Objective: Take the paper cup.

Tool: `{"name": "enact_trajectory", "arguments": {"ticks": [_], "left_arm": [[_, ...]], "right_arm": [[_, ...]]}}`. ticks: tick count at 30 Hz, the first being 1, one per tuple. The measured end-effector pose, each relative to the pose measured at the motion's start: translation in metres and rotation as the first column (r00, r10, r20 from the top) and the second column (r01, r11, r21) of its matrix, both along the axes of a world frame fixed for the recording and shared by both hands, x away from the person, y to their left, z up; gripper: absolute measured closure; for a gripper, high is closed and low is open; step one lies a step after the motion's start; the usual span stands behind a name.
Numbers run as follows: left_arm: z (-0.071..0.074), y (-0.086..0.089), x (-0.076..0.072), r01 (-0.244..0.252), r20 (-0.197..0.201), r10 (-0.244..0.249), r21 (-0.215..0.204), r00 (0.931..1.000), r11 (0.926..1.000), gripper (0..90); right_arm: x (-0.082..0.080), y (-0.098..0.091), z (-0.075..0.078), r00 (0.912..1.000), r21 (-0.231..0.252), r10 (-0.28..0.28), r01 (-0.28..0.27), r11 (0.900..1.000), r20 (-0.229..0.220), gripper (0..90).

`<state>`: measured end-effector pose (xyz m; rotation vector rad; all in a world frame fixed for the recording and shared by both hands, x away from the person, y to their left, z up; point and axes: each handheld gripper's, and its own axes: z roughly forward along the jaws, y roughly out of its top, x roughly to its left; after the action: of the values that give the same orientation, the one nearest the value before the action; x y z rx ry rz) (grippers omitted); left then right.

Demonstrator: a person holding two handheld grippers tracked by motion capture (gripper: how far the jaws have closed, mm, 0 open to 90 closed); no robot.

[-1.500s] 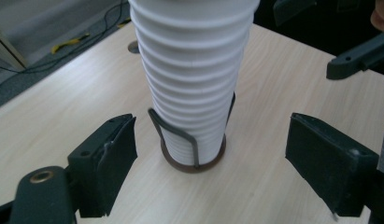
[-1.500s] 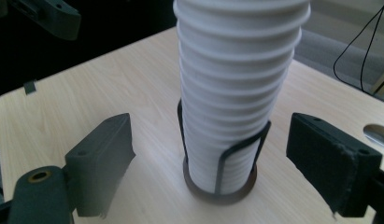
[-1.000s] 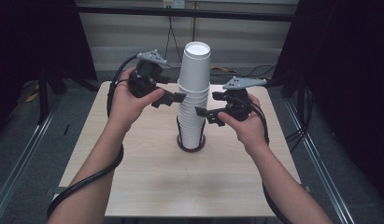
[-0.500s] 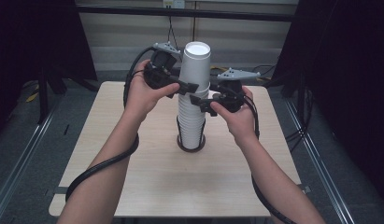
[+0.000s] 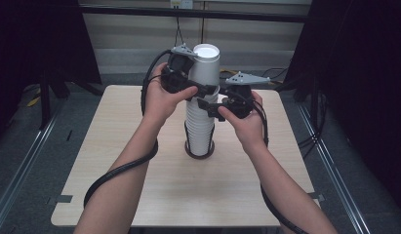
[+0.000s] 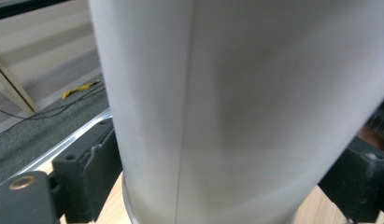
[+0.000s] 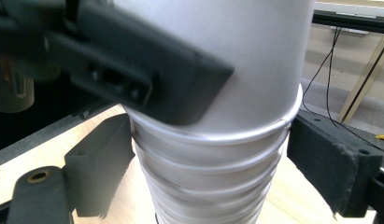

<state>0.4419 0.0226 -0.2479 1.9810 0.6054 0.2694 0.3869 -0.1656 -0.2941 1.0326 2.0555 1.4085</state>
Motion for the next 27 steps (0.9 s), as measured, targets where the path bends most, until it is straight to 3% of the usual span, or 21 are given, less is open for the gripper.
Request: {"name": "enact_trajectory", "arguments": {"ticks": [7, 14, 19, 27], "left_arm": [[0.003, -0.001, 0.000, -0.021, -0.015, 0.021, -0.012, 0.9997, 0.9997, 11.5], [0.008, -0.003, -0.001, -0.048, -0.001, 0.048, -0.036, 0.9989, 0.9982, 12.1], [0.010, -0.002, 0.000, -0.046, 0.002, 0.046, -0.028, 0.9990, 0.9986, 12.0], [0.015, -0.001, -0.001, -0.064, 0.011, 0.066, -0.083, 0.9978, 0.9944, 12.1]], "right_arm": [[0.000, 0.001, -0.001, 0.9999, 0.001, -0.006, 0.006, 1.0000, 0.008, 13.9], [-0.001, 0.001, 0.000, 0.9995, 0.004, -0.016, 0.016, 0.9999, 0.026, 14.3], [-0.001, 0.001, 0.000, 0.9995, 0.001, -0.018, 0.018, 0.9998, 0.025, 14.4], [-0.001, 0.001, -0.004, 0.9996, -0.006, -0.016, 0.016, 0.9998, 0.022, 14.7]]}}
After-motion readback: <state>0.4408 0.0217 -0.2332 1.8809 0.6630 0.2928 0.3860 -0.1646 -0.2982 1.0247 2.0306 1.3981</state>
